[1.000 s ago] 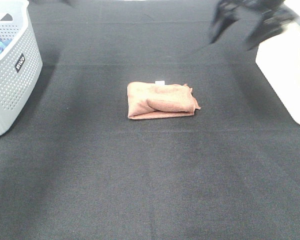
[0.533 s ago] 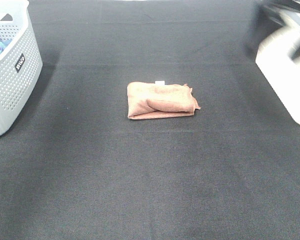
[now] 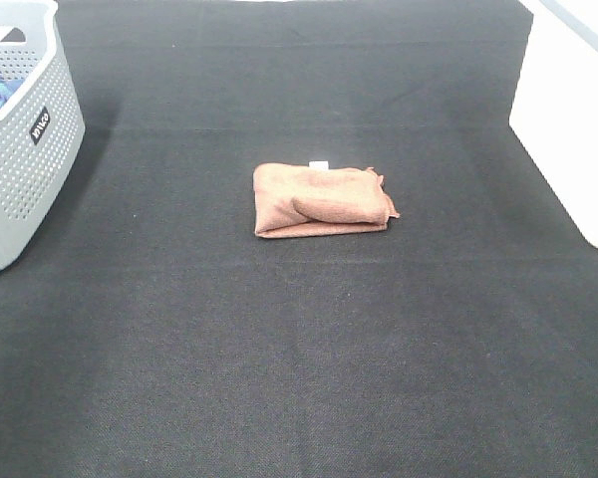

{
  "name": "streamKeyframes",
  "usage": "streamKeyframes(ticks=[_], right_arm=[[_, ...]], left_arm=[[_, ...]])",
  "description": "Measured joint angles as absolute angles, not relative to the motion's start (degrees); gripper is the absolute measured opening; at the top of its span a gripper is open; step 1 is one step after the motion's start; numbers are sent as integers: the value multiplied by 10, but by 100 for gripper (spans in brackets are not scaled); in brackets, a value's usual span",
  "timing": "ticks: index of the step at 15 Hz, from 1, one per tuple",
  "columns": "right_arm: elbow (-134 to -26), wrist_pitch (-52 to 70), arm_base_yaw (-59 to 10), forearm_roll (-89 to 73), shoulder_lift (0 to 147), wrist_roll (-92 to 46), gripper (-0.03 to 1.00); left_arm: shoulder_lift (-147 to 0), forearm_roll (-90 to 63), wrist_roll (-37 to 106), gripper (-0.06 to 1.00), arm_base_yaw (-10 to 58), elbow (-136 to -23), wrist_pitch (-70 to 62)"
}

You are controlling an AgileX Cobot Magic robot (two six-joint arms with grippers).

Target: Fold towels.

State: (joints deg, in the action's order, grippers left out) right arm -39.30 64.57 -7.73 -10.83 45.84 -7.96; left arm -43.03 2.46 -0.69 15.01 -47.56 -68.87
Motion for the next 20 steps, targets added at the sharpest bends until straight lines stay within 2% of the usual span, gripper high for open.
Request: streamKeyframes(ticks=[4, 8, 12, 20], right_arm=[[-308, 642, -77, -72, 273, -85, 85], [-297, 623, -77, -73, 197, -97, 85], [-293, 615, -77, -73, 172, -105, 85], [-293, 614, -77, -74, 172, -105, 85]], left_arm=[[-211, 25, 0, 74, 150, -362, -665], [-133, 18, 23, 74, 150, -312, -634], [-119, -28, 80, 74, 150, -286, -607], [-119, -32, 84, 74, 150, -285, -607]])
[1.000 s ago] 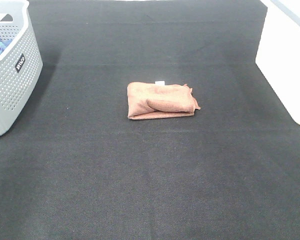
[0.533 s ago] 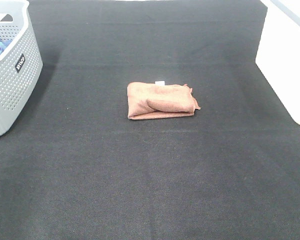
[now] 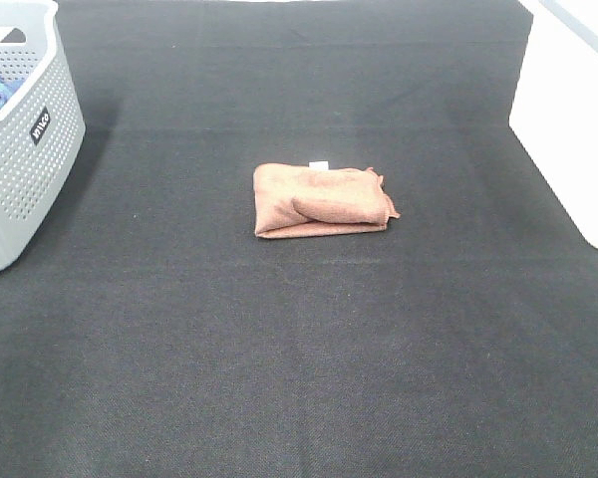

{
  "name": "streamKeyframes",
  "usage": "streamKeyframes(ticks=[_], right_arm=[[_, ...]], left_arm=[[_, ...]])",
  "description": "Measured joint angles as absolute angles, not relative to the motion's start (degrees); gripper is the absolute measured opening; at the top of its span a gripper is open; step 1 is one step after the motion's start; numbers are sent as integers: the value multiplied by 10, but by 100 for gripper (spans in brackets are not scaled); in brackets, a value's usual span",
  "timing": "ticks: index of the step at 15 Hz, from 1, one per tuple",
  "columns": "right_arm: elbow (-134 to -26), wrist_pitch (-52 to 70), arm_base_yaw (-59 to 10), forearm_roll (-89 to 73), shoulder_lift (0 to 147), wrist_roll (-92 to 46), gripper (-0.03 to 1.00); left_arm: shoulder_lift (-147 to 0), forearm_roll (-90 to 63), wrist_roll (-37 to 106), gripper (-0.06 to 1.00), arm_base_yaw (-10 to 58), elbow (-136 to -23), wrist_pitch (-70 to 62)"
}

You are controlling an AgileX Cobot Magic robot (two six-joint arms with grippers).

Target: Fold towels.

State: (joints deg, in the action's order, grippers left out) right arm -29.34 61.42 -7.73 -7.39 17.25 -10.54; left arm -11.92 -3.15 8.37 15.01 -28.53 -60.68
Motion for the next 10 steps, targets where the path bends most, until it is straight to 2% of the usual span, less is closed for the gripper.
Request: streamKeyframes(ticks=[3, 7, 10], right_arm=[[-293, 614, -62, -76, 169, -105, 85], [-293, 614, 18, -77, 119, -105, 85], [-293, 614, 27, -78, 54, -105, 85]], left_arm=[[-119, -32, 84, 74, 131, -285, -607], [-90, -32, 84, 74, 14, -285, -606], [-29, -32, 84, 74, -13, -285, -606]])
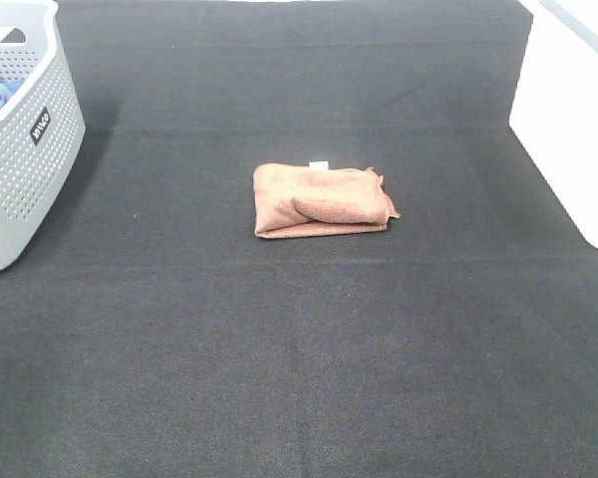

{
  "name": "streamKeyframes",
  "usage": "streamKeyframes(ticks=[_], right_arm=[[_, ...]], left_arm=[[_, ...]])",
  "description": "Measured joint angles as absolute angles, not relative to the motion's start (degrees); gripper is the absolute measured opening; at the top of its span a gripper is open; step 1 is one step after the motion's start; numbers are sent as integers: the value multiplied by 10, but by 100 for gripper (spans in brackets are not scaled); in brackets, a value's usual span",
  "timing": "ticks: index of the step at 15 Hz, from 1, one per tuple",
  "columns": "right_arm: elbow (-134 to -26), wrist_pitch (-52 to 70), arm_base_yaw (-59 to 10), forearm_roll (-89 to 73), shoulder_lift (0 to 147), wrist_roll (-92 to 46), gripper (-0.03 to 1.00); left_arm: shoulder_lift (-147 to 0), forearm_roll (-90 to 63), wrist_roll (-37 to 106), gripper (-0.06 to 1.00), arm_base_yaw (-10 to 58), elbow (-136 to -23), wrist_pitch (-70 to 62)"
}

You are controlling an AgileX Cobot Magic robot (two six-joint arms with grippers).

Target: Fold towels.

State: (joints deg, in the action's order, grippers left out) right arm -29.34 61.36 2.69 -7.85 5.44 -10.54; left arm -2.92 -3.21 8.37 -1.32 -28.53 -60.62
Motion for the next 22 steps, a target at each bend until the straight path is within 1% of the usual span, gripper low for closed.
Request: streamKeyframes(ticks=[4, 7, 22], right_arm=[[-293, 614, 28, -79, -2, -105, 85], [-293, 614, -1, -85, -4, -105, 85], [-293, 614, -3, -85, -4, -105, 85]], left_arm=[[2, -32, 84, 74, -13, -285, -606], [2, -32, 84, 74, -13, -285, -606], [2, -32, 84, 74, -13, -285, -606]])
